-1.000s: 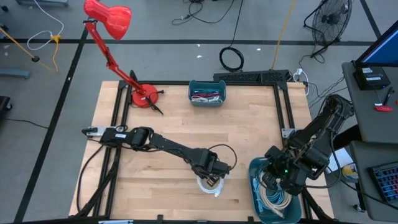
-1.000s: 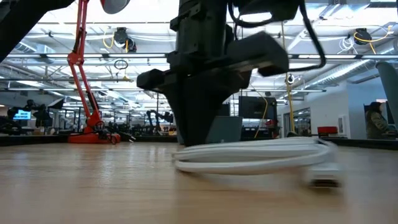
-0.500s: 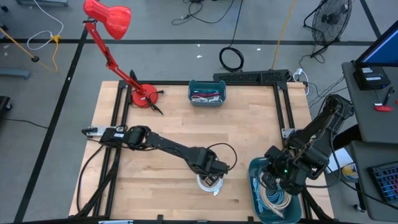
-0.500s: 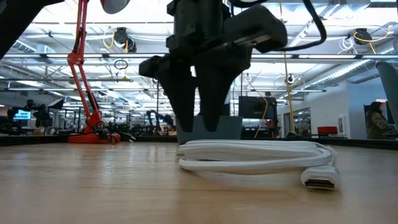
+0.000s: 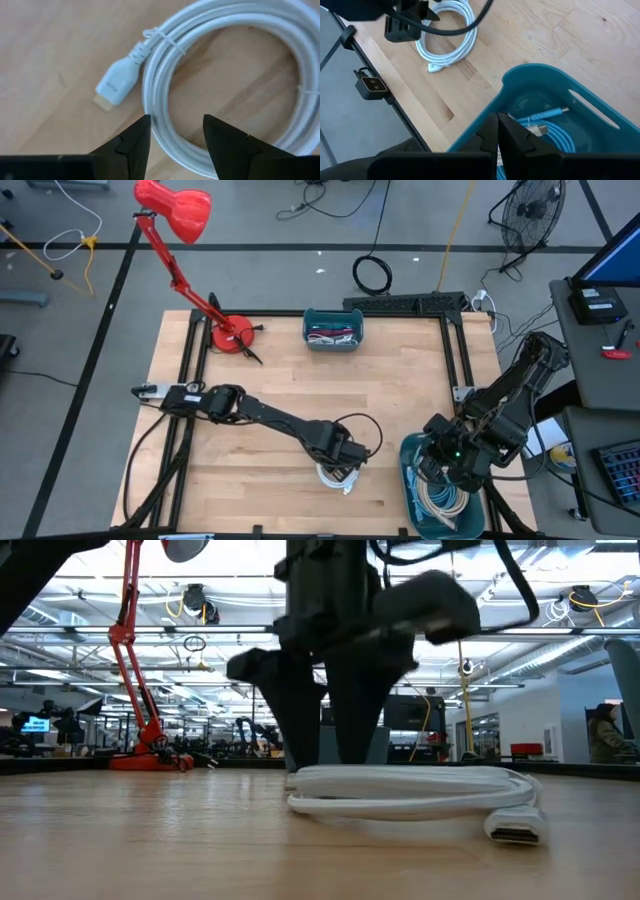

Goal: Pick & Place USB Port
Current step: Put the white HDMI cable into the bottom blue bin

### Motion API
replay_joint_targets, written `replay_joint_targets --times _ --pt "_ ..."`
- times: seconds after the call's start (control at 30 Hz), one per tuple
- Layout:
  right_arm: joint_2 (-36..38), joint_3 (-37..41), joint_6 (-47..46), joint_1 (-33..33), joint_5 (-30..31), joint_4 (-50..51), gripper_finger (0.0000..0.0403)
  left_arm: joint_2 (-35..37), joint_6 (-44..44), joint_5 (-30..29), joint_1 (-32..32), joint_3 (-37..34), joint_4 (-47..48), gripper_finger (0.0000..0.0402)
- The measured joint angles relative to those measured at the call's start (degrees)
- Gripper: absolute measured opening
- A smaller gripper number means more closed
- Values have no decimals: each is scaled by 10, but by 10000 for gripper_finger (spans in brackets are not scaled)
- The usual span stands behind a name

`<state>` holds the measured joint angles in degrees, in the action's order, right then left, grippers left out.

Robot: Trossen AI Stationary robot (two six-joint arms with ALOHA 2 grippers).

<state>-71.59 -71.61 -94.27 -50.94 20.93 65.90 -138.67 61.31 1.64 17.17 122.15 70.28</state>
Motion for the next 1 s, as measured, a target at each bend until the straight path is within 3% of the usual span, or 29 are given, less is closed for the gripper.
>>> replay_joint_targets --times 0.3,0.4,0.53,0.77,1.0 --pt "0 0 5 0 0 -10 0 -28 5 28 1 3 10 181" --pt "0 0 5 0 0 -10 0 -27 2 13 0 2 20 137" --pt "0 0 5 3 0 -12 0 -27 -35 15 -3 1 18 37" --pt "0 0 4 4 0 -48 0 -10 -67 -17 -5 -1 45 33" --pt "0 0 42 4 32 -134 0 71 -87 -79 -3 0 60 33"
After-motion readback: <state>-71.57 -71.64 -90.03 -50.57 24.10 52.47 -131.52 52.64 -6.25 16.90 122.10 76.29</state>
